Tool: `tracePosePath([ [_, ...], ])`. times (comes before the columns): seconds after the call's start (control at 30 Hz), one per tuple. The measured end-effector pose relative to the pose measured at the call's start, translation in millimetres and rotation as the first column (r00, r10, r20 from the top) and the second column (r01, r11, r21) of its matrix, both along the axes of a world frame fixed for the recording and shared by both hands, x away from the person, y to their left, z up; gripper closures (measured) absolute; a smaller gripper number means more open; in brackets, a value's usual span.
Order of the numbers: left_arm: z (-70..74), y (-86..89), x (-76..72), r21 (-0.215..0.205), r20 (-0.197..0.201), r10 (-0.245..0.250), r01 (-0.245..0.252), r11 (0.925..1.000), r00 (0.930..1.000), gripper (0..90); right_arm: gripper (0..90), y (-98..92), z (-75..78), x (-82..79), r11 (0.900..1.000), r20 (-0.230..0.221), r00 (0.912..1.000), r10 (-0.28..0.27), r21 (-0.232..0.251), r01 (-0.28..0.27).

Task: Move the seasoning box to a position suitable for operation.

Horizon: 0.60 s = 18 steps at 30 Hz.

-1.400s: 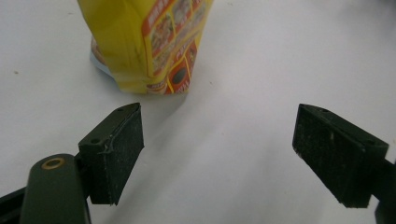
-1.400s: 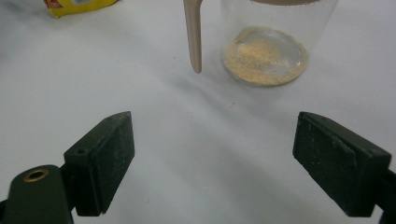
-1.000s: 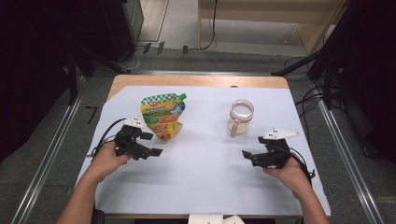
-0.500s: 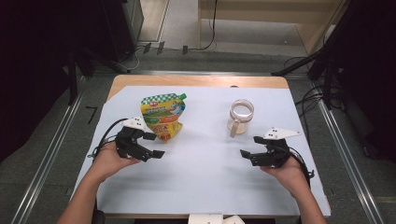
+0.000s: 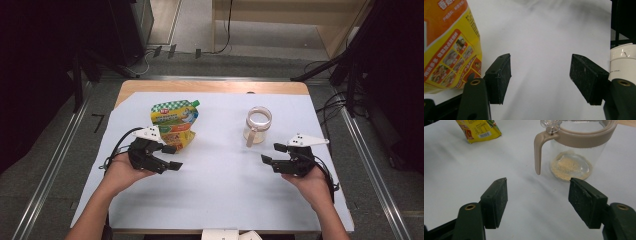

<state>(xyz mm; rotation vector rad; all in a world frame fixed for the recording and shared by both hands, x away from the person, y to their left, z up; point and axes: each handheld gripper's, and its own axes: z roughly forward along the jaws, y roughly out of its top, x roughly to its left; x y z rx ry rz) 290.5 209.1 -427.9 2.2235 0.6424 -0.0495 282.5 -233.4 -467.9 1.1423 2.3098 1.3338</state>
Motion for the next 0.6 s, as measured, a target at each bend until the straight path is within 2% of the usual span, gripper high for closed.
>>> tracePosePath([
  [0.2,2.1,-4.9,-1.8,-0.003,0.001,0.004,-0.004,1.0000,1.0000,37.3,33.5,1.5,0.3,0.6,1.000,-0.012,0.9999,0.000,-0.012,0.000],
  [0.33,3.6,-7.2,-2.9,-0.007,-0.002,0.000,0.000,1.0000,1.0000,40.0,33.9,1.8,1.0,1.5,1.000,0.001,1.0000,0.003,-0.020,-0.003],
  [0.43,6.7,-12.1,-4.5,-0.036,-0.002,-0.007,0.007,0.9993,1.0000,40.1,32.8,1.2,2.3,3.8,0.999,0.023,0.9996,-0.016,-0.028,0.017],
  [0.5,7.2,-13.2,-4.8,-0.037,-0.001,-0.008,0.008,0.9993,1.0000,40.1,32.7,0.9,2.2,5.4,0.999,0.025,0.9994,-0.022,-0.026,0.023],
  [0.6,7.8,-16.9,-5.8,-0.059,-0.012,-0.011,0.010,0.9982,0.9999,40.0,32.7,0.1,1.4,10.9,0.999,0.032,0.9987,-0.038,-0.026,0.039],
])
